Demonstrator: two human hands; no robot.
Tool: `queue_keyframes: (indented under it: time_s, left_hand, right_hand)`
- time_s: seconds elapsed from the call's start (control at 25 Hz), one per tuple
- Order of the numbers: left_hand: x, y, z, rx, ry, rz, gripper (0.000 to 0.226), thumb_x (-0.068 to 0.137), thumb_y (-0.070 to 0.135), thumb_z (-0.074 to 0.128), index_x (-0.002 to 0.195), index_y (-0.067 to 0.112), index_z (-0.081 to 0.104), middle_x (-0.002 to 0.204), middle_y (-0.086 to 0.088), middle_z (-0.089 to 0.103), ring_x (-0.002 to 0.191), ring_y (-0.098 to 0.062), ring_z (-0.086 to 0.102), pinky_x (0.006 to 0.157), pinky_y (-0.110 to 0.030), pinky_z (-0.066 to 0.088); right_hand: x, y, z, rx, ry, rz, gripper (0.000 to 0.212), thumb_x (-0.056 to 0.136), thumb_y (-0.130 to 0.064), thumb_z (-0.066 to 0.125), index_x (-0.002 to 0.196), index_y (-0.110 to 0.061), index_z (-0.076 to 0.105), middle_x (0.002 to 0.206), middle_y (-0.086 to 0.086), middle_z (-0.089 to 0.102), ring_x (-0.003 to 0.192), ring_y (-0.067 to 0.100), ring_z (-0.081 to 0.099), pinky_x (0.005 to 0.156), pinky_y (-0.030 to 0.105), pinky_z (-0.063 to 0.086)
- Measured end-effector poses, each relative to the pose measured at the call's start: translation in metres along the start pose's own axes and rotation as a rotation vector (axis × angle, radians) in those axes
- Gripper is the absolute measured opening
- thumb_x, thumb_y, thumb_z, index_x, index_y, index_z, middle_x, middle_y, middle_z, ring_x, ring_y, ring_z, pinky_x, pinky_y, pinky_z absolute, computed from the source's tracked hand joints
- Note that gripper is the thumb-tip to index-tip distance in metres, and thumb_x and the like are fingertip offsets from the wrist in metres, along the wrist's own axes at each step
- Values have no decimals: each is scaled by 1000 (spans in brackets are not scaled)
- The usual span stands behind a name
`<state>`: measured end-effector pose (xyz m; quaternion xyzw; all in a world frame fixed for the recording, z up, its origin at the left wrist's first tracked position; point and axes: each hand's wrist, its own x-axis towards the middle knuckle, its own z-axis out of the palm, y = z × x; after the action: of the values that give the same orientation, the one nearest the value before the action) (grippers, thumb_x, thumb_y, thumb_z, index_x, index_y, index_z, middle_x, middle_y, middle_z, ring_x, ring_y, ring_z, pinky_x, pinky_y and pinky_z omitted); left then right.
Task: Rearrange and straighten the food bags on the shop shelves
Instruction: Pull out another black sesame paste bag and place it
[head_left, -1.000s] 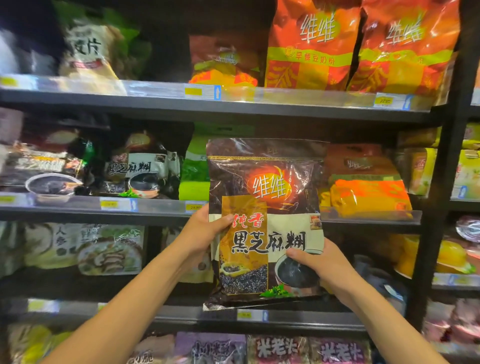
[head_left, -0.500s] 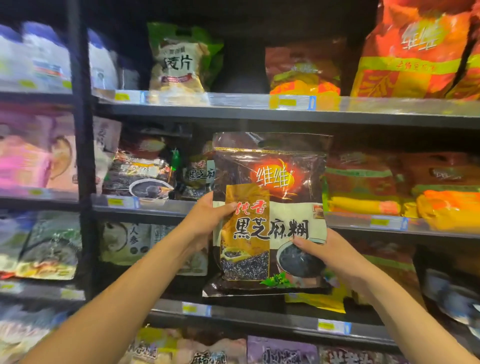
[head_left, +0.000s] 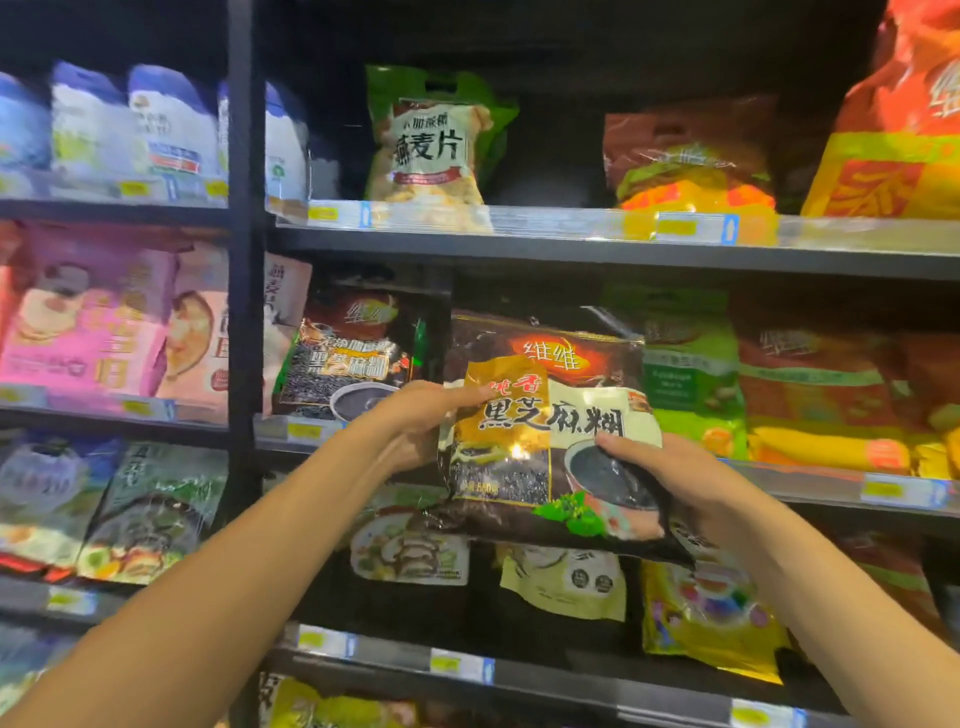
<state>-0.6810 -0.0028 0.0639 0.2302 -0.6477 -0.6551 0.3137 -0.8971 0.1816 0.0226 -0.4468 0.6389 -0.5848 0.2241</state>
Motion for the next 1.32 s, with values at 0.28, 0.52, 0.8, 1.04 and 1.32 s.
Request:
queue_keyframes:
  time_s: [0.28,0.52,0.8,1.04,1.32]
  left_hand:
    - [48,21,-15,122,15,29,11,92,15,75,96,6,71,91,-5,79,66,-11,76,62,-21,60]
    - [105,35,-17,54,55,66,17,93,12,73,109,5,70,88,-6,80,63,-13,76,50,-23,57]
    - [154,39,-20,72,125,85,66,86,11,81,141,1,46,110,-17,76,81,-24,80,63,-36,64]
    - [170,17,-24,113,156,111,85,84,6,82,154,8,34,123,-15,70,104,-30,74,86,-48,61]
    - [143,7,-39,569,107,94,108,71,51,88,156,18,30,148,-1,51,129,-28,56,110,-47,46]
  right_hand:
    - [67,-27,1,-8,7,27,82,45,-55,94,108,-5,78,100,16,80,86,34,76,86,47,57]
    - [127,-39,-4,0,38,50,79,48,-53,94,108,-4,77,100,16,80,83,30,74,80,42,53]
    - [175,-32,-6,15,49,74,88,44,-55,98,109,-1,75,104,19,79,96,37,76,94,51,59]
    - [182,-9,5,-149,91,46,47,78,-43,87,99,-5,71,93,12,77,82,26,72,74,39,61]
    - [167,-6,-6,-386,-117,-51,34,82,-39,85,113,-29,74,103,-8,81,98,14,76,87,34,63]
